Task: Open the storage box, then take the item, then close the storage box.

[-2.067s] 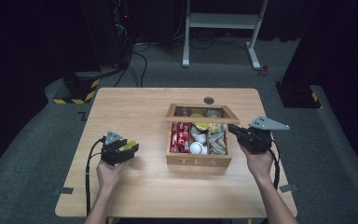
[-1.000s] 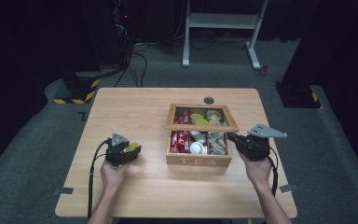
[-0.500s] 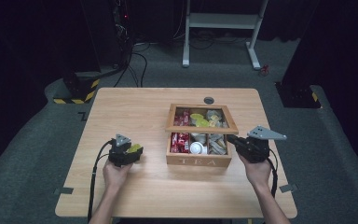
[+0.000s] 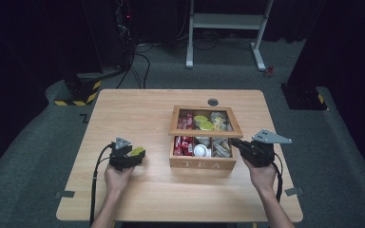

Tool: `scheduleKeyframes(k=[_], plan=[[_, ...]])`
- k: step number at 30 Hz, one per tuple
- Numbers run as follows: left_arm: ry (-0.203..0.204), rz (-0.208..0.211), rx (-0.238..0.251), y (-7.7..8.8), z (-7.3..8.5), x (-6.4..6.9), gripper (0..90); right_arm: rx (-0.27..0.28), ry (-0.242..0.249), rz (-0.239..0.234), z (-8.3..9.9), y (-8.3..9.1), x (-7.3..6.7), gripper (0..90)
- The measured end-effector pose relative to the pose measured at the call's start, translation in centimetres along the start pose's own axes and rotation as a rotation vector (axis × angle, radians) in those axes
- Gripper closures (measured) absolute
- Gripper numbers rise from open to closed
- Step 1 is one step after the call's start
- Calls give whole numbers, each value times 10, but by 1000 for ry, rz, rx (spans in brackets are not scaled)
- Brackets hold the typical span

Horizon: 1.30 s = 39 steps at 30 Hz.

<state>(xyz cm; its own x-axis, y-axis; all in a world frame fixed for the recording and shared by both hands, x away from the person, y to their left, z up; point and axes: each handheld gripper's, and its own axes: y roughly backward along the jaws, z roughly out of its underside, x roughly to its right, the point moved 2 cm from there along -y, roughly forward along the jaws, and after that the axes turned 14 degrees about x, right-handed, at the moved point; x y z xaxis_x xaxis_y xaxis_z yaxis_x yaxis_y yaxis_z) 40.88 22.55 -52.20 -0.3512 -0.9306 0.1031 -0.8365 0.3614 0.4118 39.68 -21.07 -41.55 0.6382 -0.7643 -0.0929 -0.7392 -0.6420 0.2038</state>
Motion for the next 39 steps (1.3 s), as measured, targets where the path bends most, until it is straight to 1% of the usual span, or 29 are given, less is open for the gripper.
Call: scheduleKeyframes(k=[1,3,7,10,12,14,17,18,20,21,22,26,30,34,37,39], plan=[[-1,1,5,2,-1,0,325,-3,-2,1,0,0,0,899],[17,11,15,5,-2,0,310,-6,-1,1,0,0,0,899],[16,18,26,10,-4,1,292,-9,-7,1,2,-1,-1,899],[19,21,33,13,-5,0,290,-13,-4,1,3,-2,-1,899],[34,23,37,15,-5,0,286,-14,-7,-2,5,-3,-1,899],[33,22,45,17,-6,0,284,-15,-11,-2,5,-3,-1,899],[53,27,56,18,-8,-1,285,-16,-12,-2,6,-3,-1,899],[54,28,55,19,-8,-1,285,-15,-13,-2,7,-3,-1,899],[55,27,56,19,-8,-1,284,-18,-16,-2,8,-2,-2,899],[49,27,57,20,-8,-2,284,-18,-16,-4,9,-2,-2,899],[57,27,59,21,-9,-2,284,-21,-19,-3,10,-2,-2,899],[58,27,69,24,-10,-3,285,-25,-25,-5,14,-2,-2,899],[59,24,63,26,-10,-4,293,-34,-36,-2,19,-2,-3,899],[76,19,77,30,-9,-7,296,-41,-41,-5,24,-2,-3,899],[85,11,86,34,-8,-10,296,-50,-43,-4,29,-1,-4,899],[85,-1,88,37,-6,-13,299,-46,-39,0,33,-2,-4,899]])
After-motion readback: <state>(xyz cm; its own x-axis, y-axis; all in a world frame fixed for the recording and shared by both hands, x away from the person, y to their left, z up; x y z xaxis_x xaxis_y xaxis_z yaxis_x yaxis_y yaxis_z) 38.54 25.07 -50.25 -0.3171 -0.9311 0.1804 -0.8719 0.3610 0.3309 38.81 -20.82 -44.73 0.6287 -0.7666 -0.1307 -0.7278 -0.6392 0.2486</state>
